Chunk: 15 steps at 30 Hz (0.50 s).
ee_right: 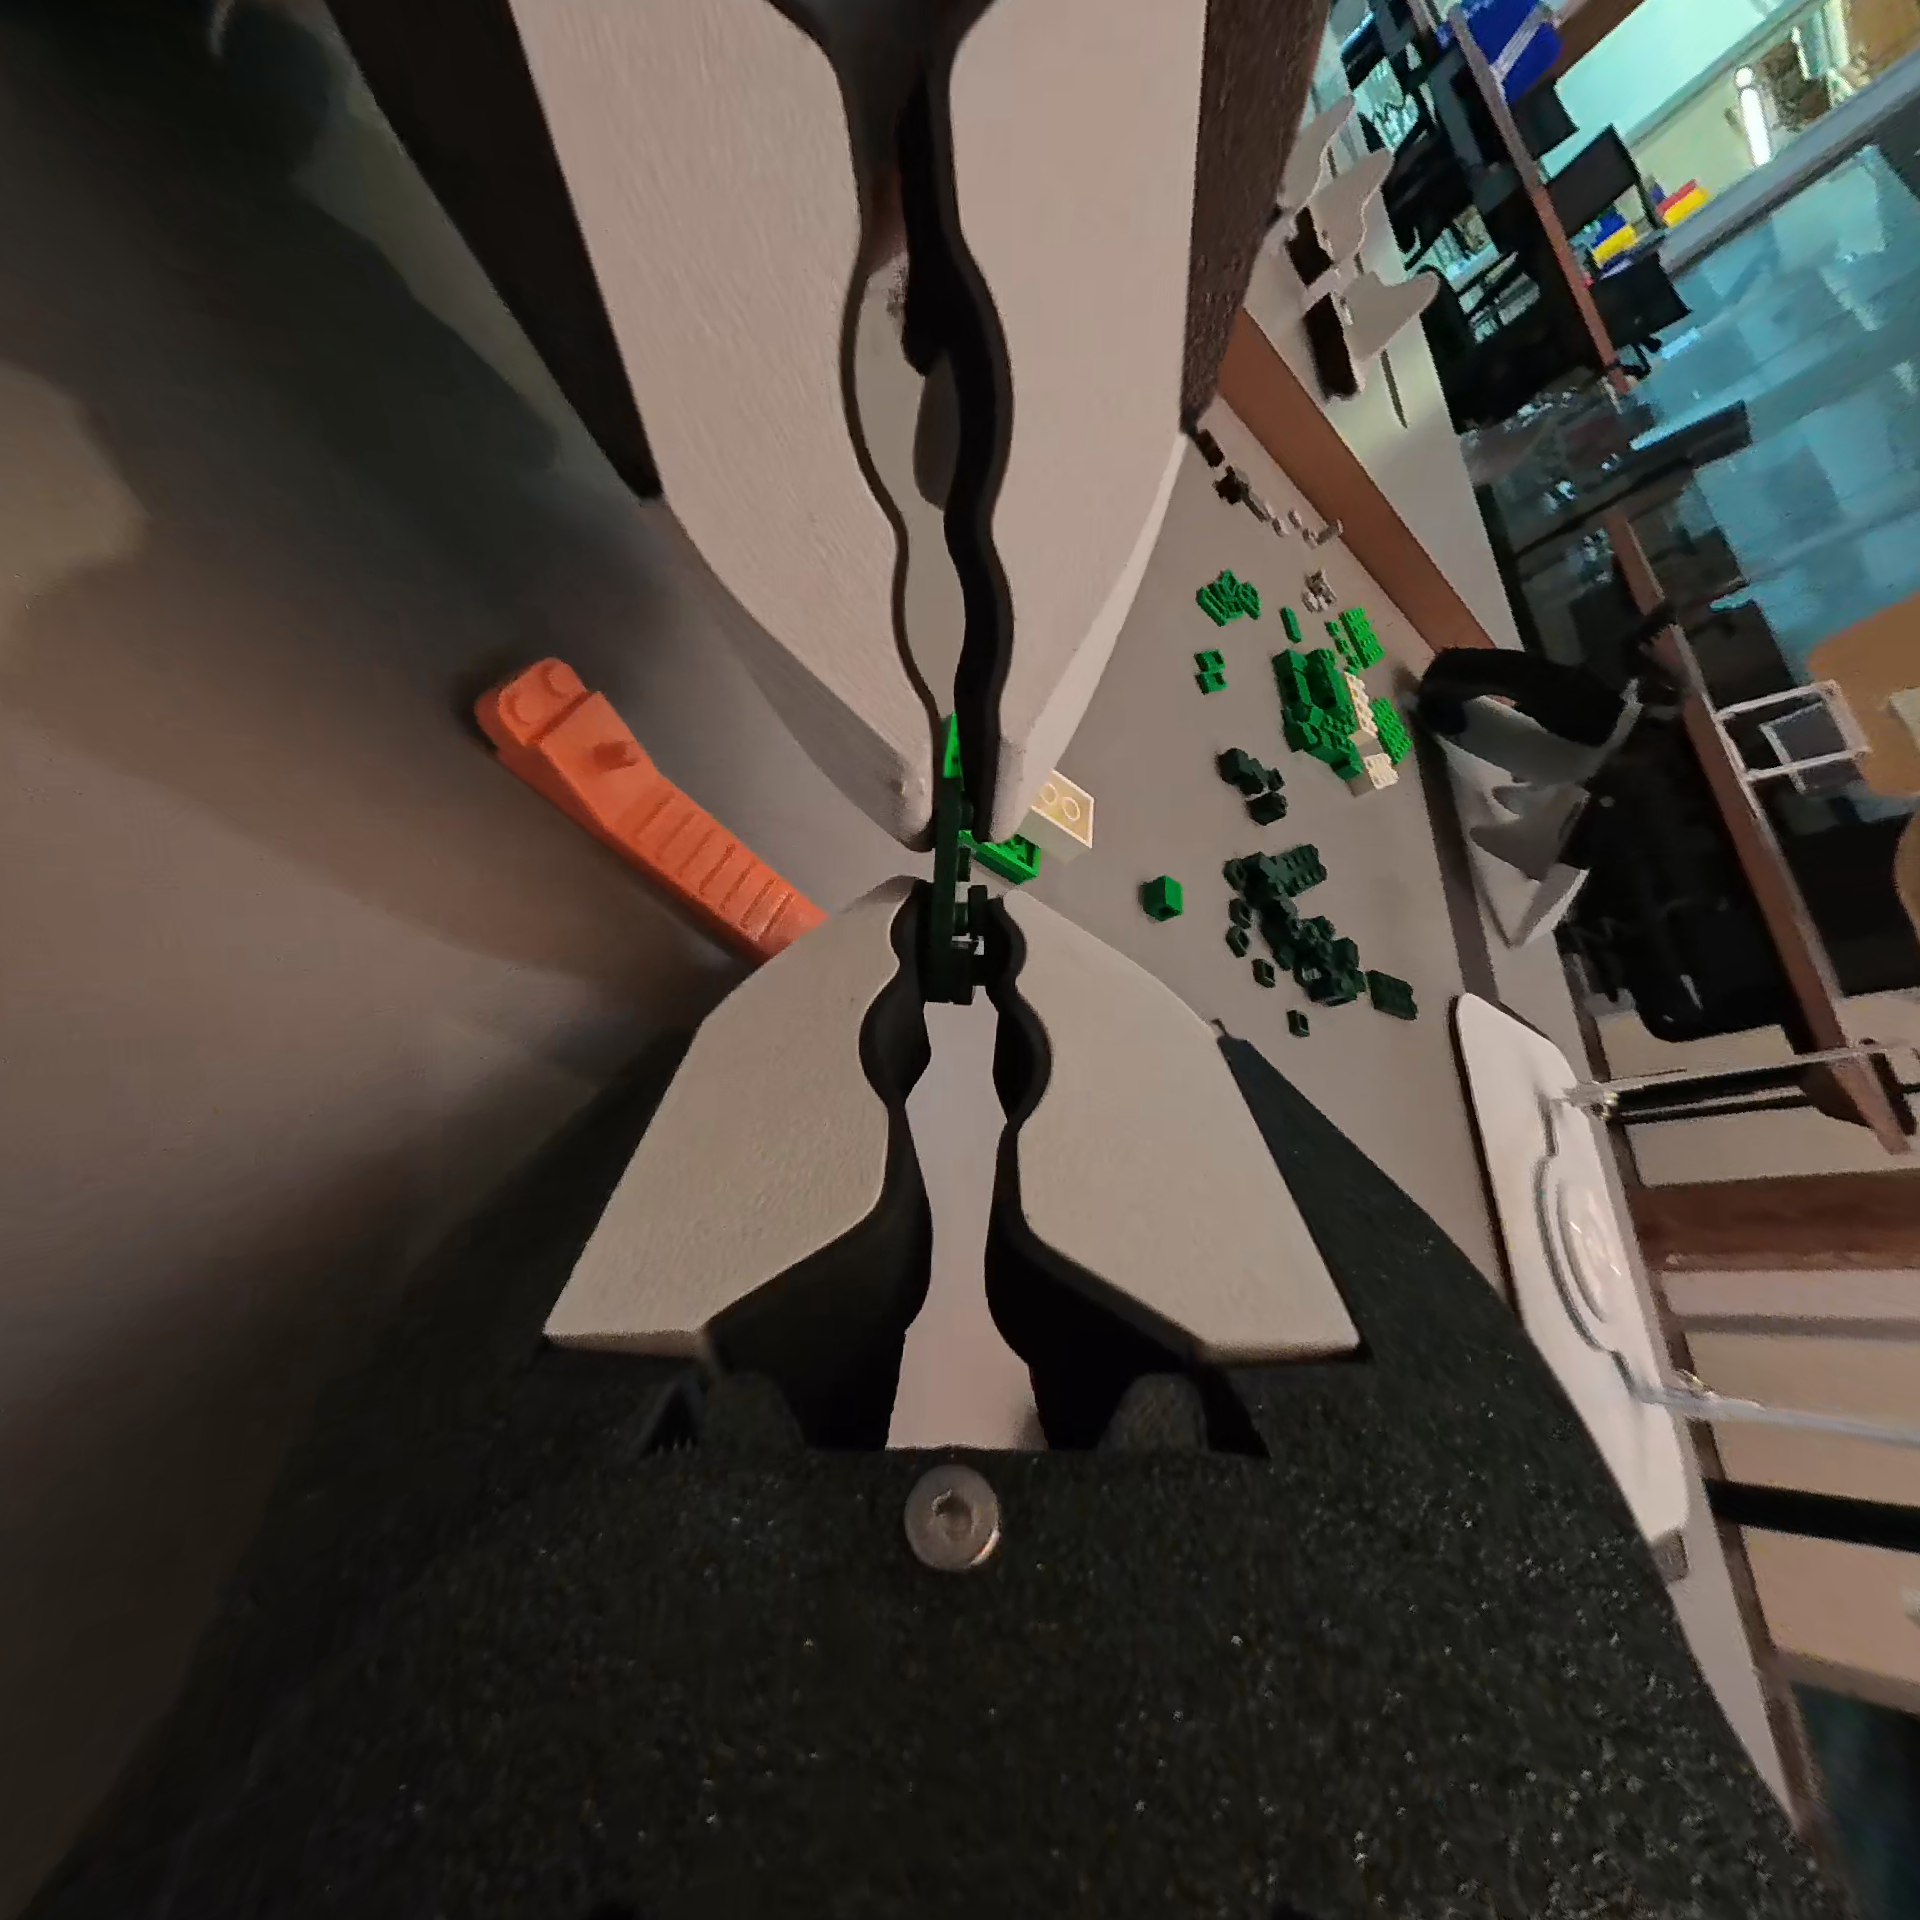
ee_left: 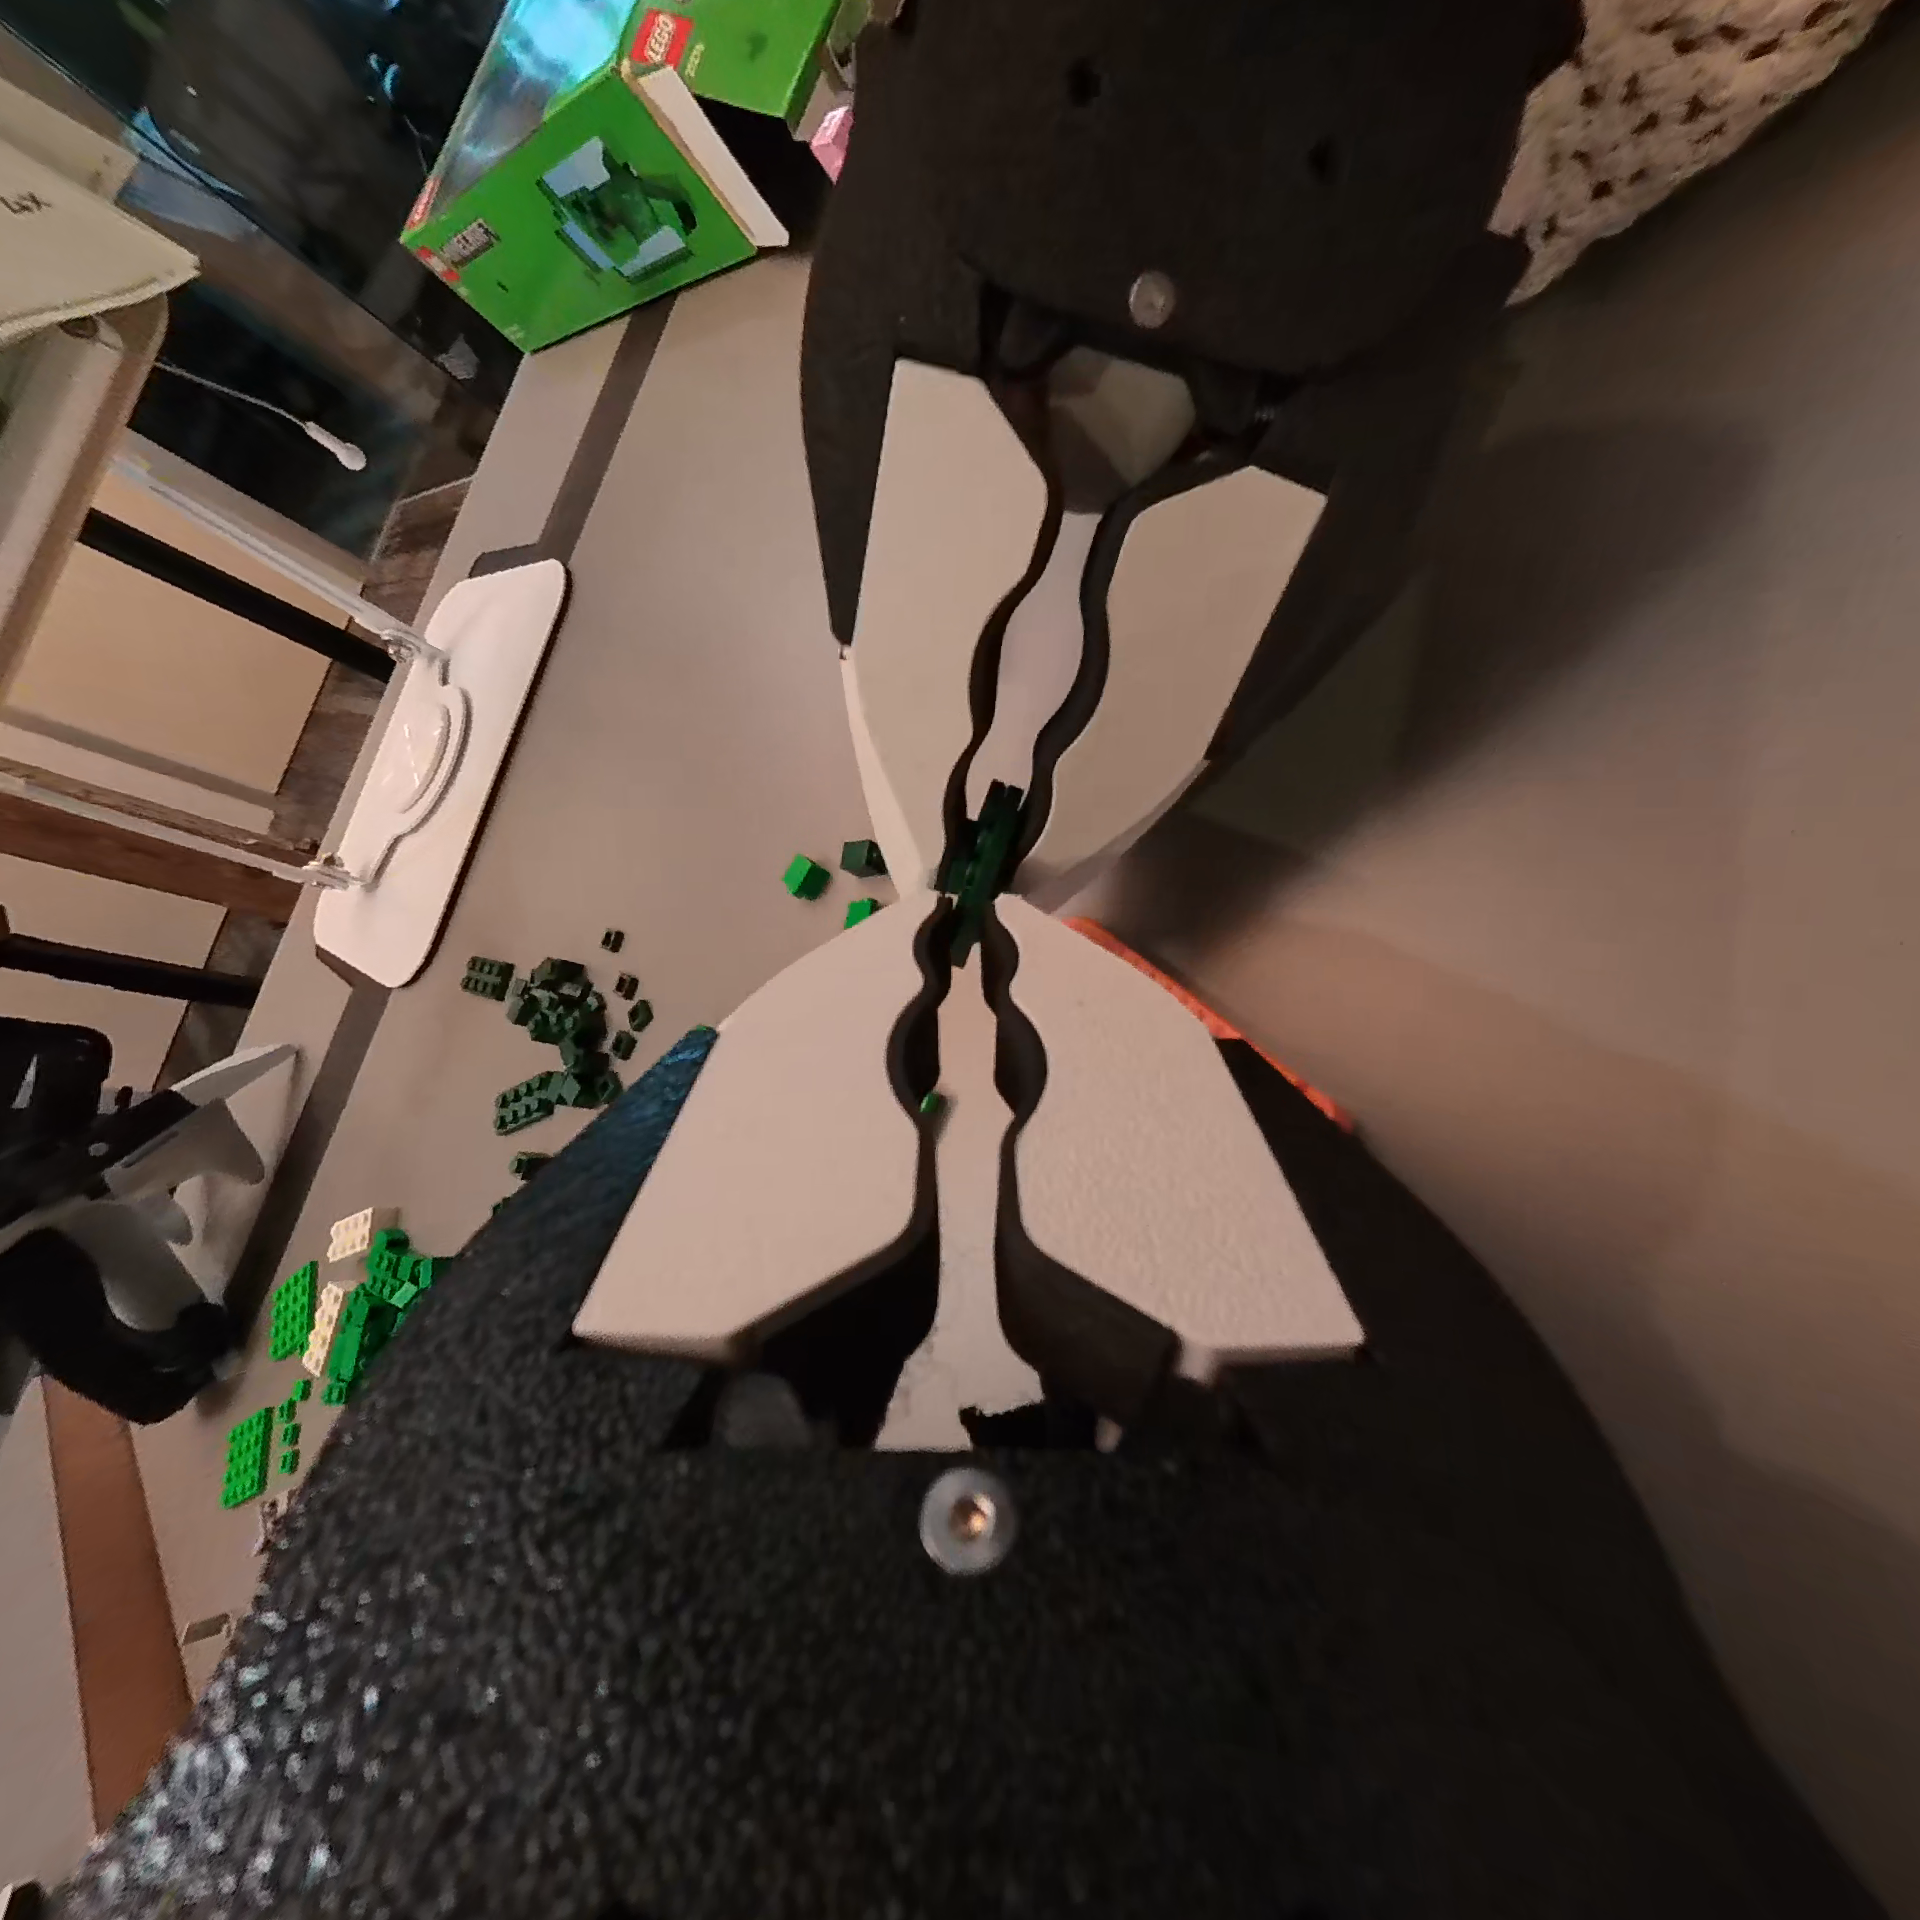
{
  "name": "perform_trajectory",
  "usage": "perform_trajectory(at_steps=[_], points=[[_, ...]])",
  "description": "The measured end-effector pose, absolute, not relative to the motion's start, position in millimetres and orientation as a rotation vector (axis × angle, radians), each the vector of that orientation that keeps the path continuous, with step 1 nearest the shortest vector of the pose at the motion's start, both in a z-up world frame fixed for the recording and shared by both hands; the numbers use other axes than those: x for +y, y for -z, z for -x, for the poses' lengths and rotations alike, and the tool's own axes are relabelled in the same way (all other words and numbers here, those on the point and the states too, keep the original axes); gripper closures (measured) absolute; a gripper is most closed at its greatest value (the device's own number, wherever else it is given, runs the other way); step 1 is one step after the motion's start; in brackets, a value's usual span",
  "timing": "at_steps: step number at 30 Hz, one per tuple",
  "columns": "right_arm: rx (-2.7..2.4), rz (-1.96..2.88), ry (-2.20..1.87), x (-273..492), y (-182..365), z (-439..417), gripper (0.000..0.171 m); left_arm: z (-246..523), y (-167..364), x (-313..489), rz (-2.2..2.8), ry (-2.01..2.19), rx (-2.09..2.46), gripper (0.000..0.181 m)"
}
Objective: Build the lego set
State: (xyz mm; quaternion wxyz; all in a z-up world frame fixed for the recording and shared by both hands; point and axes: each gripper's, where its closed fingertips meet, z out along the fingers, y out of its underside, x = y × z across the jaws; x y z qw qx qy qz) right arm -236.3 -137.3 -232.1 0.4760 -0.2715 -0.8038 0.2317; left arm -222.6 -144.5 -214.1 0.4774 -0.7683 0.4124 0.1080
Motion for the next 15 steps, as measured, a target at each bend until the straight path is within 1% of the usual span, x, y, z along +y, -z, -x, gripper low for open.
perform_trajectory(at_steps=[7,12,15], points=[[-1.957,0.585,-0.646,-142.2,225.5,231.0,0.163,217.7,209.5,-146.9,1.840,-0.173,0.995,0.177],[-1.900,0.611,-0.756,-144.6,216.2,229.9,0.163,216.2,201.2,-147.3,1.797,-0.153,0.973,0.177],[-1.903,0.620,-0.748,-143.8,217.7,230.9,0.163,216.7,201.5,-147.1,1.810,-0.146,0.957,0.176]])
